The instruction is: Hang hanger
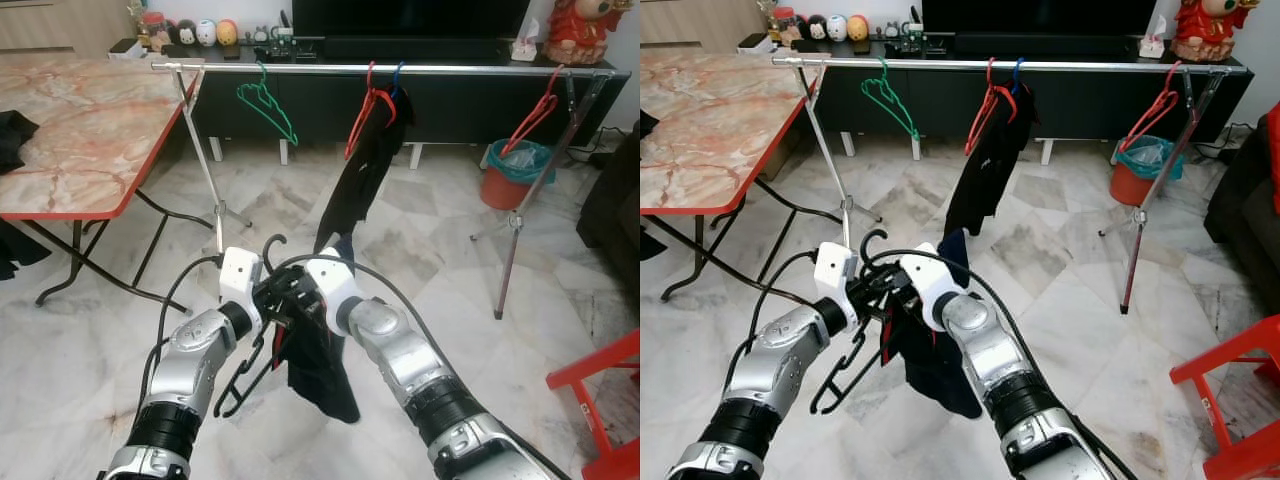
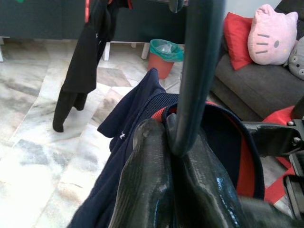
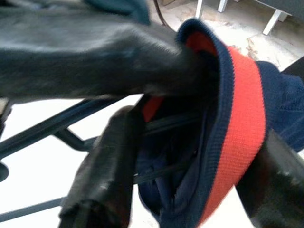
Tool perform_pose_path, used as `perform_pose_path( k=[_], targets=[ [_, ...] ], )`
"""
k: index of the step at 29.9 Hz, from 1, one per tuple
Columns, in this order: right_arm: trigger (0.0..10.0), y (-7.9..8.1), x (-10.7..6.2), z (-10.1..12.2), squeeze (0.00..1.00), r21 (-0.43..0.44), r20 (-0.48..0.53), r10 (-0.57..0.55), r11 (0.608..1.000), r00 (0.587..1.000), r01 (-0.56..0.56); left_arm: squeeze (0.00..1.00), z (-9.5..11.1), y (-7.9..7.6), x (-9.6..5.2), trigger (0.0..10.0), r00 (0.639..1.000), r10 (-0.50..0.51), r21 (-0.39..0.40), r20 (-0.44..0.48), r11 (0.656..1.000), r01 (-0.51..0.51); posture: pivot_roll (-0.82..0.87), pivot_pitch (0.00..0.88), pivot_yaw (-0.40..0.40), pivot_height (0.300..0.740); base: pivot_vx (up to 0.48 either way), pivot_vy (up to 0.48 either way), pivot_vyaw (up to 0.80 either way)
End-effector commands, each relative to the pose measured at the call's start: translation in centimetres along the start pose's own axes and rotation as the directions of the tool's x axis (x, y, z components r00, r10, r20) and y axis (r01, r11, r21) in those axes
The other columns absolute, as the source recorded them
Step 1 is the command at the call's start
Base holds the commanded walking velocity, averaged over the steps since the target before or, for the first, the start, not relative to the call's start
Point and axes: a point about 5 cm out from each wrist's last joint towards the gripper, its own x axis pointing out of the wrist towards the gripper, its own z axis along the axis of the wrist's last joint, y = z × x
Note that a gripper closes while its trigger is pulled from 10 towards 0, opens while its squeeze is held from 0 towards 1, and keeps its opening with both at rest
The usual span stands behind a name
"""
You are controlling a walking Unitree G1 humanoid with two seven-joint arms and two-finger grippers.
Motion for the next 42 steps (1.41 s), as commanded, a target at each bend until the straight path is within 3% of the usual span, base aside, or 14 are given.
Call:
perform_pose_path(
  k=[1, 9, 13, 14, 18, 26, 27, 28, 29, 32, 37, 42],
  targets=[
    [10.0, 1.0, -0.1, -1.0, 1.00, -0.029, -0.049, 0.053, 0.998, 0.997, -0.054, 0.00, 2.1, 0.1, 0.2, 10.0, 0.994, 0.009, 0.019, 0.109, 1.000, -0.012, 0.08, 0.000, 0.016, 0.740, 0.000, 0.000, 0.00],
    [10.0, 0.5, -0.8, -2.6, 1.00, -0.101, -0.124, 0.005, 0.995, 0.992, -0.018, 0.00, 2.6, 0.4, 0.2, 10.0, 0.991, 0.027, 0.014, 0.134, 0.999, -0.029, 0.08, 0.000, 0.016, 0.740, 0.000, 0.000, 0.00],
    [10.0, -0.4, -1.8, -4.0, 1.00, -0.315, -0.211, -0.024, 0.948, 0.977, -0.045, 0.00, 2.6, 0.7, 0.0, 10.0, 0.989, 0.036, 0.009, 0.140, 0.999, -0.038, 0.07, 0.000, 0.016, 0.740, 0.000, 0.000, 0.00],
    [10.0, -0.6, -1.9, -4.3, 1.00, -0.328, -0.224, -0.028, 0.943, 0.974, -0.048, 0.00, 2.6, 0.7, 0.0, 10.0, 0.990, 0.036, 0.010, 0.139, 0.999, -0.038, 0.07, 0.000, 0.016, 0.740, 0.000, 0.000, 0.00],
    [10.0, -0.1, -2.6, -5.3, 1.00, -0.338, -0.280, 0.047, 0.930, 0.959, -0.144, 0.00, 2.7, 0.7, 0.1, 10.0, 0.988, 0.047, 0.006, 0.148, 0.999, -0.048, 0.07, 0.000, 0.016, 0.740, 0.000, 0.000, 0.00],
    [10.0, -0.9, -3.4, -5.3, 1.00, -0.321, -0.267, 0.014, 0.942, 0.964, -0.103, 0.00, 3.0, 0.8, 0.2, 10.0, 0.984, 0.062, 0.001, 0.166, 0.998, -0.063, 0.07, 0.000, 0.016, 0.740, 0.000, 0.000, 0.00],
    [10.0, -1.2, -3.5, -5.3, 0.79, -0.311, -0.264, 0.007, 0.946, 0.965, -0.092, 0.00, 3.0, 0.8, 0.1, 10.0, 0.984, 0.061, 0.002, 0.166, 0.998, -0.062, 0.07, 0.000, 0.016, 0.740, 0.000, 0.000, 0.00],
    [10.0, -1.6, -3.6, -5.1, 0.79, -0.315, -0.252, -0.005, 0.946, 0.968, -0.077, 0.00, 3.0, 0.8, 0.1, 10.0, 0.984, 0.059, 0.001, 0.167, 0.998, -0.060, 0.07, 0.000, 0.016, 0.740, 0.000, 0.000, 0.00],
    [10.0, -2.5, -3.9, -4.7, 0.00, -0.315, -0.212, -0.034, 0.948, 0.977, -0.035, 0.00, 3.0, 0.7, 0.1, 10.0, 0.984, 0.046, 0.000, 0.173, 0.999, -0.047, 0.07, 0.000, 0.016, 0.740, 0.000, 0.000, 0.00],
    [10.0, -3.3, -4.5, -3.7, 0.00, -0.202, -0.141, -0.007, 0.979, 0.990, -0.022, 0.00, 3.0, 0.6, 0.1, 10.0, 0.985, 0.031, 0.007, 0.172, 0.999, -0.032, 0.07, 0.000, 0.016, 0.740, 0.000, 0.000, 0.00],
    [10.0, -5.2, -5.8, -3.3, 0.00, -0.189, -0.118, -0.012, 0.982, 0.993, -0.010, 0.00, 2.8, 0.5, 0.0, 10.0, 0.987, 0.013, 0.019, 0.158, 1.000, -0.017, 0.07, 0.000, 0.017, 0.740, 0.000, 0.000, 0.00],
    [10.0, -9.0, -8.6, -3.4, 0.00, -0.260, -0.085, -0.044, 0.965, 0.995, 0.020, 0.00, 2.4, -0.2, -0.3, 10.0, 0.990, -0.079, 0.045, 0.113, 0.996, 0.074, 0.06, 0.000, 0.021, 0.740, 0.000, 0.000, 0.00]
  ],
)
